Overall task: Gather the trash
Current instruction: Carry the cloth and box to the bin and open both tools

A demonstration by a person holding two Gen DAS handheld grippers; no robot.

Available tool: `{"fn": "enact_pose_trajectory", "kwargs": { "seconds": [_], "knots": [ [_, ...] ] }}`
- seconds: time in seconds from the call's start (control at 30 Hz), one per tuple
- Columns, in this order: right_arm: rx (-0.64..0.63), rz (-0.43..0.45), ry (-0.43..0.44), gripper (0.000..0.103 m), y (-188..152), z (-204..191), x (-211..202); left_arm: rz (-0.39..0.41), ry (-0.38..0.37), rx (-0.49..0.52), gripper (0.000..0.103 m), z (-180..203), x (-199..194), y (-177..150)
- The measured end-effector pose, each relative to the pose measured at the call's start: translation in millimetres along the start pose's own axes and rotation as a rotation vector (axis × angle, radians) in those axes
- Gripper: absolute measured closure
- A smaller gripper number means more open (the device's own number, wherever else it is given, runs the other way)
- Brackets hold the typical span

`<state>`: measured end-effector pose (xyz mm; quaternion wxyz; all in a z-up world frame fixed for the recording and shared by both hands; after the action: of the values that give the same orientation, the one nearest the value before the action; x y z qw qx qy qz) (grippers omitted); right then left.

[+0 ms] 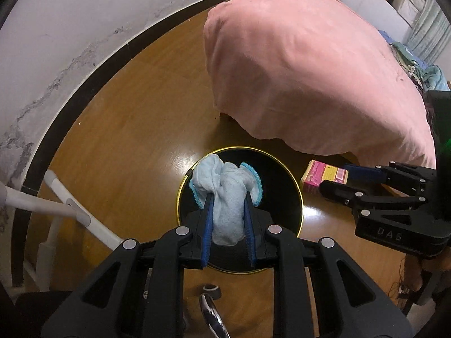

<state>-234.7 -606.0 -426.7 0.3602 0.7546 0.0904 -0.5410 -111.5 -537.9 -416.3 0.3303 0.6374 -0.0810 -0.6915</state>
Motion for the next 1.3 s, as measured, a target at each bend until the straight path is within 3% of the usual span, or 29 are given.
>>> {"fn": "enact_pose_trajectory", "kwargs": {
  "seconds": [0.7,0.87,1.1,1.13,1.23,1.3],
  "knots": [
    [0.005,0.017,0.011,0.055,7,-5,-2,-0.016,-0.029,-0.012,0.082,5,-1,-1],
    [0.013,0.033,0.009,0.050,10,-5,-7,-0.017,-0.031,-0.011,0.071,6,-1,-1],
    [0.031,0.045,0.007,0.050,13,-3,-11,-0.023,-0.038,-0.001,0.071,9,-2,-2],
    [0.034,0.050,0.006,0.050,15,-2,-13,-0.025,-0.040,0.001,0.067,10,-2,-2],
    [0.044,0.063,0.006,0.047,19,1,-18,-0.017,-0.042,0.007,0.041,13,-3,1],
    [0.048,0.077,0.001,0.045,23,3,-24,-0.003,-0.046,0.024,0.037,17,-6,2]
  ]
}}
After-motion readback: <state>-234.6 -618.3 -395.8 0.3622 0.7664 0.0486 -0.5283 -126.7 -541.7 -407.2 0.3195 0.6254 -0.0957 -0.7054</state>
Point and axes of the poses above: each gripper's, at about its wrist camera, not at the fingertips, and x roughly the way its jaws point, z to its right, y to its top, the point moved 8 cm from there along x, roughly the way its jaws point, and after that the axes turned 12 degrees about z, right-handed, at the moved point
